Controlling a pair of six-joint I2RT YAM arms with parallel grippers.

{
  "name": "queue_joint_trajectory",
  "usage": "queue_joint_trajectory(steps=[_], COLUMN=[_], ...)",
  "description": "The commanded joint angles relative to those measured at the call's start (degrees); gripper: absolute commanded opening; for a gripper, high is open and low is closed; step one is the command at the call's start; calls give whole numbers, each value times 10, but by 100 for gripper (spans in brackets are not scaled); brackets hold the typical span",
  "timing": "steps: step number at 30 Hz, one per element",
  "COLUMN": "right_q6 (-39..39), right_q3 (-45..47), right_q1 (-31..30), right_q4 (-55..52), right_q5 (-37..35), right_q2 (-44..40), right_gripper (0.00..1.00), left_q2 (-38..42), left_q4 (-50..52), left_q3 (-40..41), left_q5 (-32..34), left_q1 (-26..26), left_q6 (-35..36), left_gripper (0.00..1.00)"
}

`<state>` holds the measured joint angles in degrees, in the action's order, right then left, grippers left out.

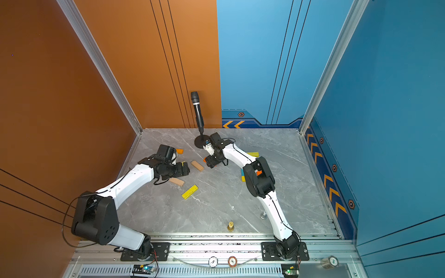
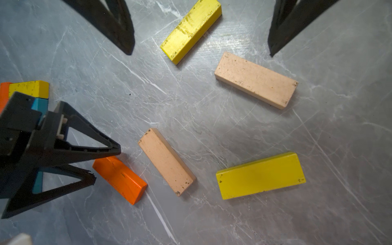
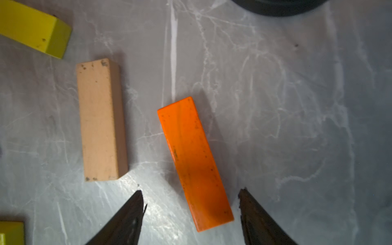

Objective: Assemble the number 6 with building blocks
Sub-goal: Pick up the building block from the center of the board.

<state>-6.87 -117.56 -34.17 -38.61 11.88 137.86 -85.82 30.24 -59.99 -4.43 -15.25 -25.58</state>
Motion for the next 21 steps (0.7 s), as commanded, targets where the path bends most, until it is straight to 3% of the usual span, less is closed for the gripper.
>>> queue_joint_trajectory(steps=[1,4,10,21], right_q6=[-17,-11,10,147], right_q3=[-22,-32,-20,162], right_q1=[-9,-11,-12,-6], right_q4=[-28,-40,-42,51], right_q5=[11,5,-13,-32], right_q2=[26,36,26,-84], right_gripper=[70,63,37,17], left_q2=[-7,-9,-16,-77], left_q4=[4,3,3,3], left_q3=[-1,-1,-3,-50], left_q5=[-10,-11,-9,19], left_q1=[6,7,7,-31], left_q6=[-1,-3,-9,-34], left_gripper=[98,97,96,94])
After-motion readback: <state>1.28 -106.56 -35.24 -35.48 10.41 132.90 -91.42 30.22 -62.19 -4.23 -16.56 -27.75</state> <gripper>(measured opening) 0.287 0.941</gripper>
